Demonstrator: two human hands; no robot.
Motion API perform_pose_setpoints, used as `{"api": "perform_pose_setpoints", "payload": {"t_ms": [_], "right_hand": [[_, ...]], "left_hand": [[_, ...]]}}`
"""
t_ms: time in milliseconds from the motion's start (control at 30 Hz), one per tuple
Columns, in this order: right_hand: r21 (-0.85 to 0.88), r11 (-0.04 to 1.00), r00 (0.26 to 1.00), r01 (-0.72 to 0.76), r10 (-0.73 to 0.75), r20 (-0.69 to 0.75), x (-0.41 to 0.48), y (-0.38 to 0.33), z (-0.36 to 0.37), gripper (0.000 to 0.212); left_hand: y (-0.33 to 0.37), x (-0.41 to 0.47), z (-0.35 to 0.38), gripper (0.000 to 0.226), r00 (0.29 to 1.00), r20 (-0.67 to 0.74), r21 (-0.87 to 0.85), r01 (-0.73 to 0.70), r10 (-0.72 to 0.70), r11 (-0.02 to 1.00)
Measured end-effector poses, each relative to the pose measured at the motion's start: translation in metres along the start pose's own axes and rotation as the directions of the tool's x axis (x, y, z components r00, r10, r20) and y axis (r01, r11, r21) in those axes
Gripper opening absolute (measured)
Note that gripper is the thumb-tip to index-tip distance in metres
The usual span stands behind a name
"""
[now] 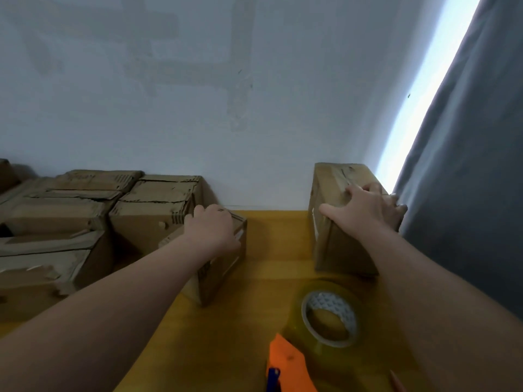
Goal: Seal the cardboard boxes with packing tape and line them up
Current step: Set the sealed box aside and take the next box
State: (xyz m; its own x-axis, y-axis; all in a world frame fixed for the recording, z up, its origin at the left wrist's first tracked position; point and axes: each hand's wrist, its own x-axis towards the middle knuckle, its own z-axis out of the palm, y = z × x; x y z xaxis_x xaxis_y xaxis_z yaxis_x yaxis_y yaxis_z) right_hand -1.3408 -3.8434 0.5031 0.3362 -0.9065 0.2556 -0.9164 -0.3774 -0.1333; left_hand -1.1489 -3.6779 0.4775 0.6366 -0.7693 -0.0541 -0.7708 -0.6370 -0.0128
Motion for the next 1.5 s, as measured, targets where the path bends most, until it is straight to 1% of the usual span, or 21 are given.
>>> {"api": "perform_pose_setpoints", "payload": {"t_ms": [133, 233, 300, 400, 467, 533, 600, 667, 733, 833, 967, 1100, 1133, 1200, 1233, 1267, 1333, 1400, 1467, 1500], "right_hand": [[-0.024, 0.999, 0.999, 0.034, -0.033, 0.043, 0.006, 0.011, 0.003, 0.070], [-0.028, 0.995, 0.993, 0.092, -0.090, 0.075, 0.004, 0.013, 0.004, 0.057], [-0.044, 0.991, 0.990, 0.122, -0.119, 0.076, -0.002, 0.012, 0.002, 0.054], [-0.058, 0.983, 0.985, 0.172, -0.172, 0.009, -0.020, 0.007, -0.003, 0.051], [0.015, 0.979, 0.976, 0.204, -0.202, -0.085, -0.040, 0.000, -0.011, 0.047], [0.136, 0.963, 0.969, 0.233, -0.218, -0.117, -0.066, -0.007, -0.021, 0.040], [0.225, 0.946, 0.972, 0.235, -0.230, -0.052, -0.095, -0.013, -0.030, 0.034], [0.250, 0.938, 0.966, 0.241, -0.256, 0.031, -0.126, -0.018, -0.039, 0.029], [0.266, 0.924, 0.941, 0.274, -0.315, 0.124, -0.159, -0.019, -0.046, 0.027], [0.290, 0.907, 0.880, 0.306, -0.385, 0.277, -0.209, -0.019, -0.047, 0.033], [0.230, 0.928, 0.836, 0.293, -0.365, 0.409, -0.259, -0.023, -0.032, 0.043], [0.073, 0.958, 0.848, 0.278, -0.281, 0.449, -0.294, -0.031, -0.019, 0.036], [0.044, 0.964, 0.852, 0.263, -0.254, 0.458, -0.301, -0.033, -0.017, 0.040], [0.010, 0.974, 0.876, 0.227, -0.208, 0.435, -0.310, -0.037, -0.012, 0.059], [0.011, 0.977, 0.891, 0.214, -0.200, 0.407, -0.313, -0.038, -0.010, 0.063], [0.028, 0.978, 0.906, 0.209, -0.204, 0.372, -0.316, -0.040, -0.010, 0.064], [0.085, 0.974, 0.932, 0.208, -0.224, 0.286, -0.318, -0.040, -0.015, 0.057], [0.187, 0.963, 0.955, 0.196, -0.231, 0.185, -0.312, -0.038, -0.022, 0.045], [0.346, 0.925, 0.970, 0.156, -0.210, 0.124, -0.300, -0.035, -0.029, 0.028], [0.440, 0.890, 0.975, 0.117, -0.186, 0.118, -0.293, -0.033, -0.032, 0.023]], "left_hand": [[0.006, -0.006, -0.003, 0.072, 0.999, 0.051, -0.081, 0.016, -0.012, 0.997], [0.006, -0.013, -0.003, 0.078, 0.998, 0.052, -0.048, -0.026, 0.028, 0.998], [0.005, -0.021, -0.002, 0.080, 0.996, 0.060, -0.033, -0.058, 0.060, 0.998], [0.004, -0.036, -0.002, 0.082, 0.992, 0.097, -0.032, -0.076, 0.079, 0.997], [0.003, -0.049, -0.003, 0.084, 0.989, 0.121, -0.041, -0.076, 0.080, 0.996], [0.001, -0.062, -0.003, 0.086, 0.986, 0.131, -0.050, -0.094, 0.099, 0.994], [-0.003, -0.077, -0.001, 0.088, 0.984, 0.125, -0.056, -0.117, 0.123, 0.992], [-0.009, -0.091, 0.002, 0.089, 0.985, 0.109, -0.054, -0.130, 0.135, 0.990], [-0.015, -0.106, 0.007, 0.088, 0.986, 0.098, -0.030, -0.133, 0.135, 0.991], [-0.024, -0.130, 0.013, 0.085, 0.984, 0.099, 0.009, -0.146, 0.145, 0.989], [-0.041, -0.160, 0.017, 0.087, 0.982, 0.075, 0.021, -0.176, 0.174, 0.984], [-0.060, -0.186, 0.019, 0.089, 0.976, 0.079, 0.022, -0.208, 0.205, 0.978], [-0.065, -0.192, 0.019, 0.088, 0.973, 0.086, 0.022, -0.219, 0.216, 0.976], [-0.077, -0.201, 0.021, 0.086, 0.968, 0.099, 0.008, -0.233, 0.231, 0.972], [-0.083, -0.205, 0.022, 0.084, 0.968, 0.103, -0.006, -0.230, 0.229, 0.973], [-0.089, -0.208, 0.023, 0.083, 0.970, 0.105, -0.025, -0.219, 0.221, 0.975], [-0.099, -0.212, 0.026, 0.084, 0.975, 0.097, -0.083, -0.194, 0.202, 0.977], [-0.105, -0.215, 0.027, 0.086, 0.976, 0.077, -0.157, -0.188, 0.202, 0.969], [-0.109, -0.217, 0.027, 0.087, 0.975, 0.051, -0.201, -0.202, 0.217, 0.958], [-0.110, -0.218, 0.026, 0.088, 0.973, 0.042, -0.209, -0.211, 0.225, 0.955]]}}
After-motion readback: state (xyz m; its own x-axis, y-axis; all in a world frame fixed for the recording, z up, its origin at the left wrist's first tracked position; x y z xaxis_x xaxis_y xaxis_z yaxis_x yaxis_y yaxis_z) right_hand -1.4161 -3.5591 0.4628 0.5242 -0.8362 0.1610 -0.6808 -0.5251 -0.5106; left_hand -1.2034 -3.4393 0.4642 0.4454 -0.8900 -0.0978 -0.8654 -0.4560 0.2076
